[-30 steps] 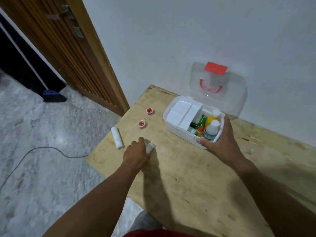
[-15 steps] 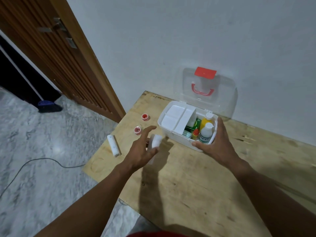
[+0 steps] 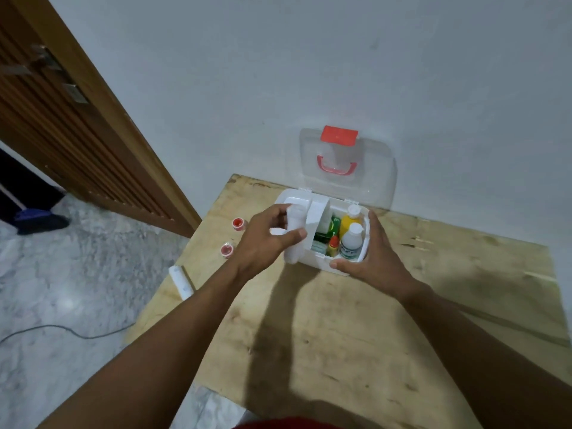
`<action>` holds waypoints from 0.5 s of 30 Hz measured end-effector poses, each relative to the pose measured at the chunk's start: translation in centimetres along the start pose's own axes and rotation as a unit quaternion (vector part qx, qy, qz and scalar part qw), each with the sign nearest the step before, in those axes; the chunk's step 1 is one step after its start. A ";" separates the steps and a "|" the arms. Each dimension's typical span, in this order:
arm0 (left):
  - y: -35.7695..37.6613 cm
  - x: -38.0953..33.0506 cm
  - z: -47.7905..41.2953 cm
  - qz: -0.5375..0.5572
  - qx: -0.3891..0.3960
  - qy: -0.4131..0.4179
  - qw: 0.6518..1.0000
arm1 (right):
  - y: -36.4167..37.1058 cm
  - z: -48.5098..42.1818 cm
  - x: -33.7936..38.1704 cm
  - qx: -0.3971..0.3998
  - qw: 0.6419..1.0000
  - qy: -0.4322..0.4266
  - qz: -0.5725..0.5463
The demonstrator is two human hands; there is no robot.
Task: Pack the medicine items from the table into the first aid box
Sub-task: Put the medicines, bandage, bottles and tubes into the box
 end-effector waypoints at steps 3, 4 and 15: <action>0.2 -1.4 -1.9 0.013 0.055 0.016 0.998 | 0.0 -0.2 0.2 0.012 1.000 -0.007 -0.005; 0.4 -1.8 -2.6 0.005 0.076 0.022 0.997 | -0.1 -0.2 0.3 0.012 1.000 -0.009 -0.002; 3.7 -2.5 -6.3 -0.062 0.168 0.072 0.981 | -0.1 -0.3 -0.3 -0.008 0.999 0.027 0.015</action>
Point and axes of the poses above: each hand's wrist, its own z-axis away from the middle knuckle, its own y-axis out of the palm, x = y × z, the point moved 7 cm from there along -z, towards the middle knuckle, and after that the axes turned 10 degrees about -z, right-handed, at the moved point
